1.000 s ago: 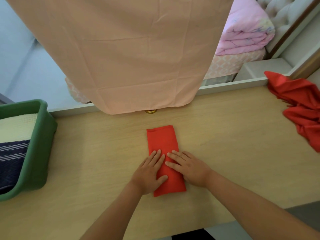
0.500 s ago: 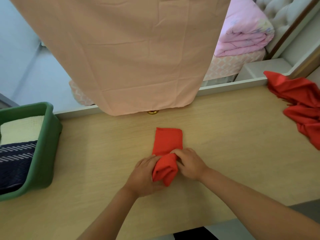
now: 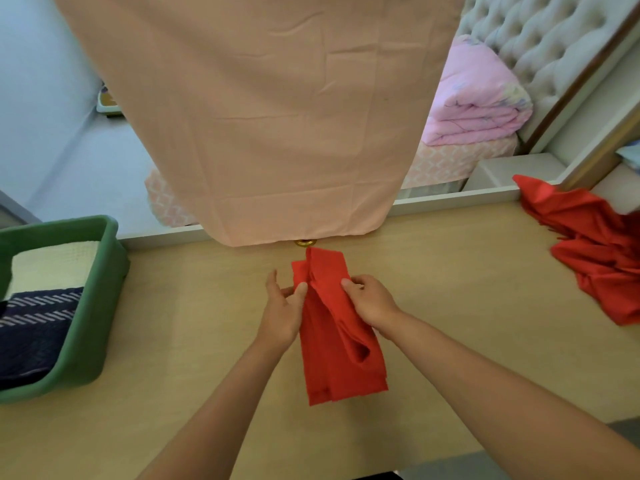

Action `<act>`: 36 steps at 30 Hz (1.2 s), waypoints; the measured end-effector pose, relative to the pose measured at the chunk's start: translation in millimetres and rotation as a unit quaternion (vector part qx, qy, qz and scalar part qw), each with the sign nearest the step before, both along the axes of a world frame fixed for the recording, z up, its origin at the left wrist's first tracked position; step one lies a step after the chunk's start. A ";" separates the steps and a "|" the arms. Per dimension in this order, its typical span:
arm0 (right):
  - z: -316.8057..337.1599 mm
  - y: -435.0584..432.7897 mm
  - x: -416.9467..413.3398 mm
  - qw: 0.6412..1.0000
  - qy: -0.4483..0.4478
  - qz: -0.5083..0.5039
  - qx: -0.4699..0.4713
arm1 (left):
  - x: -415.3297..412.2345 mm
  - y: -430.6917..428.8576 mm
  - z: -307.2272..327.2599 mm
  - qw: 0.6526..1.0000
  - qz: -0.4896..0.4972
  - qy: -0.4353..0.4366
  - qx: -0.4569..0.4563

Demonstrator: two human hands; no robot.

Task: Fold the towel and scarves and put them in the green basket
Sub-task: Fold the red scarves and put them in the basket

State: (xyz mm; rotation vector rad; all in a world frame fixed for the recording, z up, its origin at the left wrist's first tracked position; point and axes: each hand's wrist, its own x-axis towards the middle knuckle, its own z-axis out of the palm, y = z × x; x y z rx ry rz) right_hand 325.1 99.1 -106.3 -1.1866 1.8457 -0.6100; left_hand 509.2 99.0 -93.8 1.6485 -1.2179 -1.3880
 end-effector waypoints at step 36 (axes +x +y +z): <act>-29.4 6.0 -3.2 0.960 0.037 0.234 -0.151 | 57.6 20.7 -80.7 0.837 -0.342 -0.331 -0.270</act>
